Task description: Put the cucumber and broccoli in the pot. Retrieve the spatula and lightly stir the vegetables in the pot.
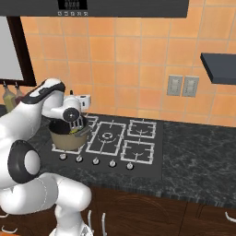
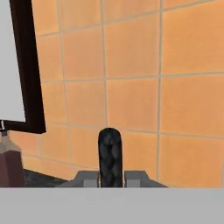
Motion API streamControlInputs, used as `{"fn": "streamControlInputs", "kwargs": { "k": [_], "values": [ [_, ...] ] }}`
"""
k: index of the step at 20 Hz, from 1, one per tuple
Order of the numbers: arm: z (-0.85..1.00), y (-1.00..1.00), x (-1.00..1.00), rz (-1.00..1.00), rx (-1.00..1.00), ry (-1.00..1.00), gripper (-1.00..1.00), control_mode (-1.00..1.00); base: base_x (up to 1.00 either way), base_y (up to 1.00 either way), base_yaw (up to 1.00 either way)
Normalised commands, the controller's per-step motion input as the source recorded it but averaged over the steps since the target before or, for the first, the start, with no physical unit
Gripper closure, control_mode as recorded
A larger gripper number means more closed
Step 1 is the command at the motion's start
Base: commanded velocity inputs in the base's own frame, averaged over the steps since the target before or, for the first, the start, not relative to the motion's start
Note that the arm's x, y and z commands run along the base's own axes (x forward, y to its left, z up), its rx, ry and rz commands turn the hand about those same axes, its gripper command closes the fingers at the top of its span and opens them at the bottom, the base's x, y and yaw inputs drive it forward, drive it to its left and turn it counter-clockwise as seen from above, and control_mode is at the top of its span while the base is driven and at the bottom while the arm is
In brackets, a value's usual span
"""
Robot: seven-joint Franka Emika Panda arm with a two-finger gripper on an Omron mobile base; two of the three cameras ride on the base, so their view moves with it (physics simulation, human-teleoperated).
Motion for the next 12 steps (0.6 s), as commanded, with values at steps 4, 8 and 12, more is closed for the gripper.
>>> {"fn": "streamControlInputs", "kwargs": {
  "k": [4,8,12],
  "values": [
    [-0.44,0.0,0.0,-0.02,0.0,0.11,1.0,-1.0,0.0,0.0,0.0],
    [-0.27,0.0,-0.23,0.0,0.05,0.11,1.0,-1.0,0.0,0.0,0.0],
    [0.55,0.01,-0.61,0.0,0.16,0.0,1.0,-1.0,0.0,0.0,0.0]
  ]
}}
